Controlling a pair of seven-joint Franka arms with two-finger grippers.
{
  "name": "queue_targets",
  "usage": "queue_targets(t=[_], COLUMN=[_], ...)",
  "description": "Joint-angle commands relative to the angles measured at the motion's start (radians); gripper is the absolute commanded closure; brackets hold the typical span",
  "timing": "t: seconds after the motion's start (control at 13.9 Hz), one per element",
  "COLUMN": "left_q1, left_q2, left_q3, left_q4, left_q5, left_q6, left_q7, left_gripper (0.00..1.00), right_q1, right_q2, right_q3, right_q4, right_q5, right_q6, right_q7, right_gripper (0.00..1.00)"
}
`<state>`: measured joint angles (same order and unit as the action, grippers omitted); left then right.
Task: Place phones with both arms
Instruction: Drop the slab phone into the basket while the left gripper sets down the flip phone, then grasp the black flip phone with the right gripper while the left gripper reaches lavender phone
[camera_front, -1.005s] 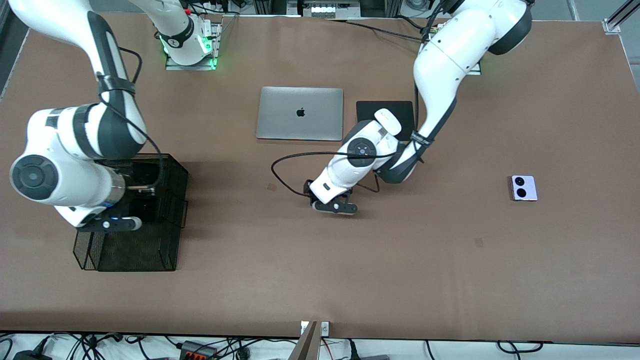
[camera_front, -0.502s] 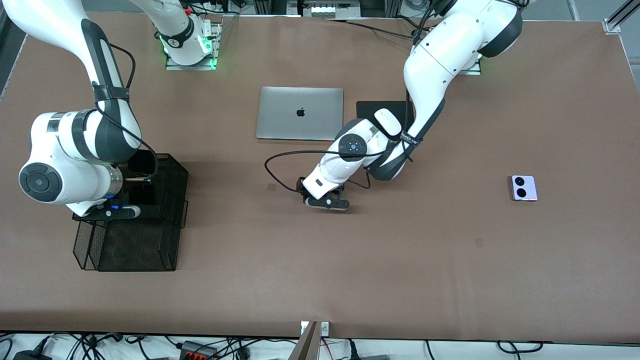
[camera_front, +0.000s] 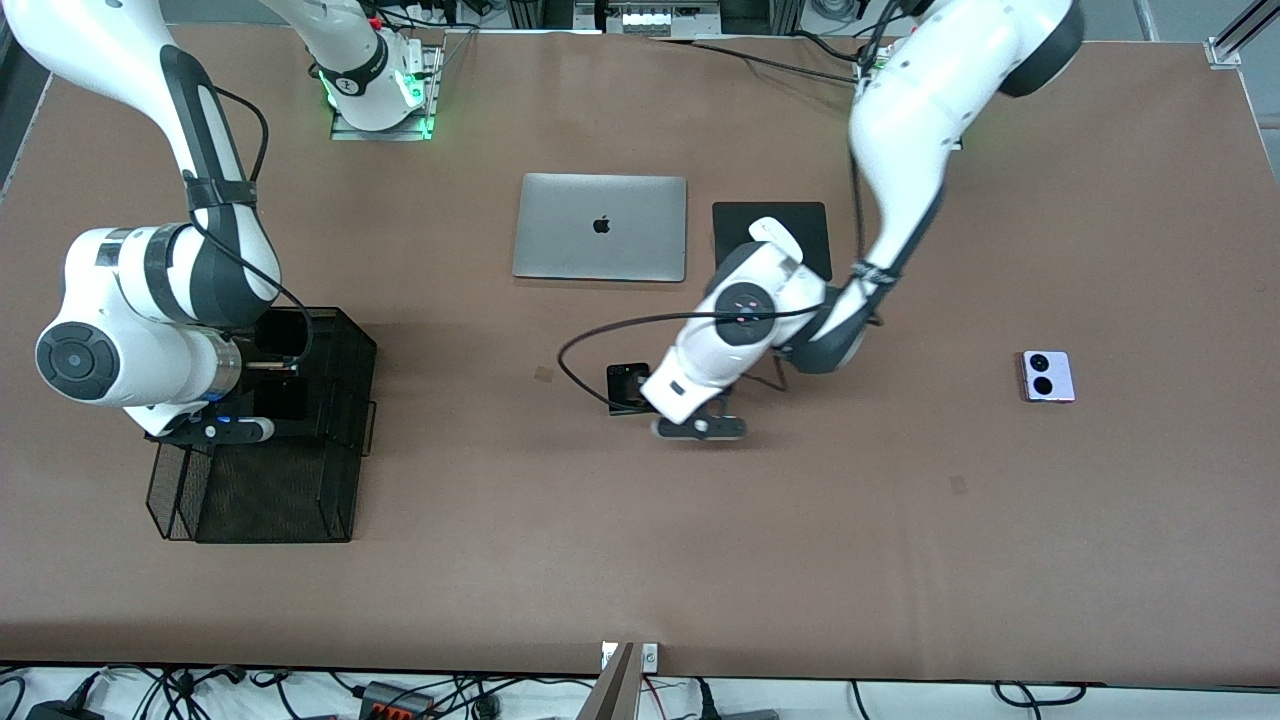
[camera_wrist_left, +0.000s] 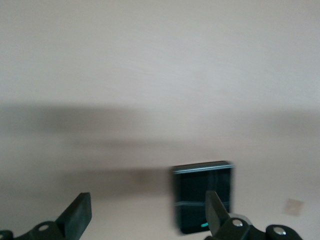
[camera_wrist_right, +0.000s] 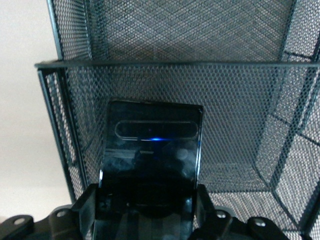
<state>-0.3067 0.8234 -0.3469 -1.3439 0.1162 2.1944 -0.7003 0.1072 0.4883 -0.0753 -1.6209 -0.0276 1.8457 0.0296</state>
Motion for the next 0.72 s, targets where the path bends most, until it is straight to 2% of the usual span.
queue_targets(t=[0.0,0.07,0.14,0.43,0.65], left_q1=[0.130,0.171,0.199,0.337,0.503], left_q2=[-0.070,-0.087,-0.101,-0.121,-0.122], left_q3=[-0.001,-0.003,-0.003,-0.001,-0.003], left_q4=[-0.027,-0.027,-0.027,-0.027,-0.037], left_q5=[0.055,0.098,0.144,0.230,0.246], left_q6=[-0.175,-0.252,-0.313,-0.439,-0.492], left_q7=[0.106,0.164,0.212,0.341,0.367], left_gripper=[0.00,0.00,0.00,0.00,0.00], right_q1=[-0.012,-0.014,-0.014,0.000,0.026], right_q2=[-0.005,0.003,0.006,-0.002,-0.002], right_q3=[0.014,0.014,0.014,0.023,0.043], right_q4=[-0.011,-0.011,-0.005,0.093,0.138], right_q5=[-0.015,-0.012,-0.012,-0.003,0.033], right_q6=[0.035,0.038,0.038,0.000,0.004], right_q7=[-0.010,-0.008,-0.010,0.001,0.012], right_gripper=[0.58,0.13,0.00,0.00,0.00])
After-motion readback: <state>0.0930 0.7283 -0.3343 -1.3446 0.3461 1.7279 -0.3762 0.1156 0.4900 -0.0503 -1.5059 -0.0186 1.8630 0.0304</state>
